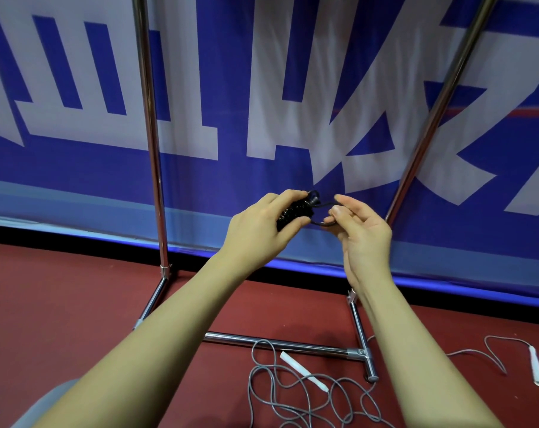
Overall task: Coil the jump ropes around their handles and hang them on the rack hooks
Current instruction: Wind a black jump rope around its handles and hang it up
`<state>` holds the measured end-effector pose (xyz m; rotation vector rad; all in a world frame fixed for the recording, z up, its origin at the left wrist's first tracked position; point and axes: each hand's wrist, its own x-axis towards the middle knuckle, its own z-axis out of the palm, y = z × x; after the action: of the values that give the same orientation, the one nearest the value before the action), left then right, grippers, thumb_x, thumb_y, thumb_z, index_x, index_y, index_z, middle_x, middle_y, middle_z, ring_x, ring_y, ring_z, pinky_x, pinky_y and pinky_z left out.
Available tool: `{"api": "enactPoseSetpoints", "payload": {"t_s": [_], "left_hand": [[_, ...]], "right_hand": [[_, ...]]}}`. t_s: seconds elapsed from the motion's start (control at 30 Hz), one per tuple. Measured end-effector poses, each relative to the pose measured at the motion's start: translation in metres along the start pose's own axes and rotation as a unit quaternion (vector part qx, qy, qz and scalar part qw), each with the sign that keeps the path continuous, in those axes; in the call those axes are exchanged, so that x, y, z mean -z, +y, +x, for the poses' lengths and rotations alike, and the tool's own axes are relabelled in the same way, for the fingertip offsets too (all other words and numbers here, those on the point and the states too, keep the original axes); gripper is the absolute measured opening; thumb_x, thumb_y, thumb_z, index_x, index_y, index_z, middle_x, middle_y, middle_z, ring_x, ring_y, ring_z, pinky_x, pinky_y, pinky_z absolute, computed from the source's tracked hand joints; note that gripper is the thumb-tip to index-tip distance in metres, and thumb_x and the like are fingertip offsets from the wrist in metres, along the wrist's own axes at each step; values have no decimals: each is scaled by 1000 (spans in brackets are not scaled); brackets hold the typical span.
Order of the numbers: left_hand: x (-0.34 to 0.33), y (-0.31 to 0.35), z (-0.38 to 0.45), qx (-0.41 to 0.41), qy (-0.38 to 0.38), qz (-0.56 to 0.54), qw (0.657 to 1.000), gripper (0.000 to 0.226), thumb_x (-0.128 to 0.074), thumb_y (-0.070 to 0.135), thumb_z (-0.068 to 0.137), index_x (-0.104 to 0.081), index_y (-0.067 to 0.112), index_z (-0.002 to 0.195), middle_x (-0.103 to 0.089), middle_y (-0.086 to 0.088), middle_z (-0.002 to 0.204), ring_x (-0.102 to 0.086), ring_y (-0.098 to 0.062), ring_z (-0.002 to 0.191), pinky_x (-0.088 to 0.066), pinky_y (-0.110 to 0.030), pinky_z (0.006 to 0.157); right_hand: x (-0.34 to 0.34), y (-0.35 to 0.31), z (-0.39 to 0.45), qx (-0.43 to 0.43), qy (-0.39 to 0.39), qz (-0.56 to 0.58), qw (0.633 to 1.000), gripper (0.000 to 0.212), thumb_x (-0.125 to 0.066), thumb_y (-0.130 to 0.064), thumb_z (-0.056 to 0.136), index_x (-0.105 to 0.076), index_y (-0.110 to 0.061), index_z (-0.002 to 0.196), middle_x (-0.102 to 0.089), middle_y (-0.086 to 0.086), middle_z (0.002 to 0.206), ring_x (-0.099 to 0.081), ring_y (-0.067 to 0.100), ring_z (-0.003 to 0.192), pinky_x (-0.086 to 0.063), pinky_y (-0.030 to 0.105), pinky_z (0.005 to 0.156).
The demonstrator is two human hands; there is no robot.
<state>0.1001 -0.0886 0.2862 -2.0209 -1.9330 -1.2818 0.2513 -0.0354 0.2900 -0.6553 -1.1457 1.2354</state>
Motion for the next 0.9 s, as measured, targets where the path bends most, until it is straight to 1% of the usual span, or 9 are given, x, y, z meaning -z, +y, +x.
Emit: {"api": "enactPoseSetpoints", "payload": {"t_s": [0.13,0.27,0.33,0.4,0.57,0.63,0.73,0.8,0.9], "left_hand": [[0,1,-1,-20,9,-24,999,37,-59,49,90,-55,39,125,-61,13,107,-59,-10,93,-51,-35,75],[-4,3,-1,-60,24,-18,998,41,-50,60,85,-52,42,121,-59,14,106,-59,-7,88,-54,-36,66],[-7,1,-2,-86,44,-3,995,38,-47,60,85,-47,45,120,-61,11,103,-61,-10,84,-54,-36,59],[-9,-3,-3,-95,63,-3,993,38,-49,59,84,-47,45,120,-62,8,101,-62,-11,82,-54,-36,56],[-7,-4,0,-107,63,-7,992,40,-50,58,83,-46,46,121,-61,10,103,-57,-6,85,-53,-34,58],[-5,-5,2,-104,52,-11,993,41,-50,59,82,-46,46,121,-61,11,104,-59,-6,85,-54,-36,60],[-3,-5,2,-97,40,-16,994,41,-49,60,81,-47,46,120,-62,13,105,-60,-7,87,-54,-37,62],[-2,-6,3,-92,34,-15,995,42,-48,62,81,-52,45,119,-62,14,105,-60,-6,88,-54,-36,63],[-2,-9,2,-88,18,-5,996,49,-47,63,80,-59,38,120,-63,15,105,-60,-7,88,-54,-37,64]], "right_hand": [[-2,0,0,-16,27,54,998,13,-59,5,89,-64,-6,85,-65,3,69,-59,10,58,-52,23,63],[-4,-3,0,-42,31,104,993,15,-58,5,88,-67,-7,83,-62,2,70,-53,9,60,-48,20,61],[-1,-6,2,-48,19,85,995,16,-60,5,87,-68,-7,82,-60,0,66,-51,9,60,-46,20,60],[1,-8,2,-53,0,39,998,15,-61,5,85,-69,-8,80,-60,-1,63,-51,8,58,-44,20,58],[3,-6,1,-65,-5,-34,997,18,-65,6,82,-68,-10,74,-63,-1,64,-53,7,56,-44,24,58],[3,-5,0,-50,-8,-44,998,18,-65,7,82,-68,-10,75,-63,-3,62,-54,7,57,-46,24,60],[3,-4,-1,-26,-10,-47,999,16,-65,7,83,-67,-9,80,-65,-3,66,-56,8,59,-49,22,64],[2,-3,0,-13,-2,-43,999,16,-66,7,83,-66,-9,82,-65,-3,66,-58,8,58,-50,22,65],[2,-3,1,-2,4,-24,1000,16,-66,8,82,-65,-8,80,-64,-5,60,-56,8,56,-49,21,62]]}}
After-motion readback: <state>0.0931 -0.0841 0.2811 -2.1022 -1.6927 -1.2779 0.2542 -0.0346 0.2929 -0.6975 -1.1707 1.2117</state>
